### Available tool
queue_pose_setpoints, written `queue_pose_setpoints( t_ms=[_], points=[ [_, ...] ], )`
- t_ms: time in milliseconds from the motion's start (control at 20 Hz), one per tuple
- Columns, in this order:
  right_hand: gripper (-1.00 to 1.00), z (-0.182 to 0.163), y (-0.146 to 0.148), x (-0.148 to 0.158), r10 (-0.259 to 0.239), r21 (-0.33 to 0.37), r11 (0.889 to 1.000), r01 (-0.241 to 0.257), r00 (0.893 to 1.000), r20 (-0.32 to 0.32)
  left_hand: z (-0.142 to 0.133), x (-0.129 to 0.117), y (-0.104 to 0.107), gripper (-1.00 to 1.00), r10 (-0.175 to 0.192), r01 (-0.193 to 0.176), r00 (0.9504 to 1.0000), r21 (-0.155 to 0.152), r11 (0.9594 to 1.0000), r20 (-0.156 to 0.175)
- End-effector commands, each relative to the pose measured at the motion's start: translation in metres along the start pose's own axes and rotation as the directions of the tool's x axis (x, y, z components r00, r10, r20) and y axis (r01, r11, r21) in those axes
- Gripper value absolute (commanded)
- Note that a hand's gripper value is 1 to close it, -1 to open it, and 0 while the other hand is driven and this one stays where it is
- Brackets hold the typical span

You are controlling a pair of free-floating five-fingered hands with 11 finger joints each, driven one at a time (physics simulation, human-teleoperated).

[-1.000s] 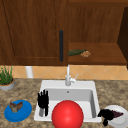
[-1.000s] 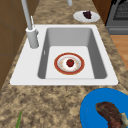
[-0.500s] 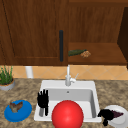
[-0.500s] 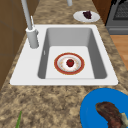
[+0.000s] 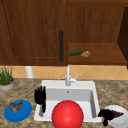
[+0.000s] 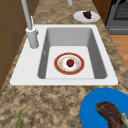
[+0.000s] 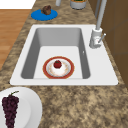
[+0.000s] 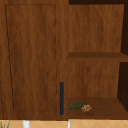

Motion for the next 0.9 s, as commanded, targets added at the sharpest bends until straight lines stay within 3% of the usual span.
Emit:
queue_pose_setpoints(
  t_ms=[0,150,850],
  points=[
    [0.0,0.0,0.0,0.0,0.0,0.0,1.0,0.0,1.0,0.0,-0.001,0.003,0.004,-1.0,0.019,-0.011,0.9978,0.126,0.9919,-0.064],
    [0.0,0.0,0.0,0.0,0.0,0.0,1.0,0.0,1.0,0.0,-0.004,0.002,0.003,-1.0,0.014,-0.008,0.9987,0.133,0.9911,-0.048],
    [0.0,0.0,0.0,0.0,0.0,0.0,1.0,0.0,1.0,0.0,-0.015,0.004,0.002,-1.0,-0.004,0.012,0.999,0.178,0.9839,-0.044]
  ],
)
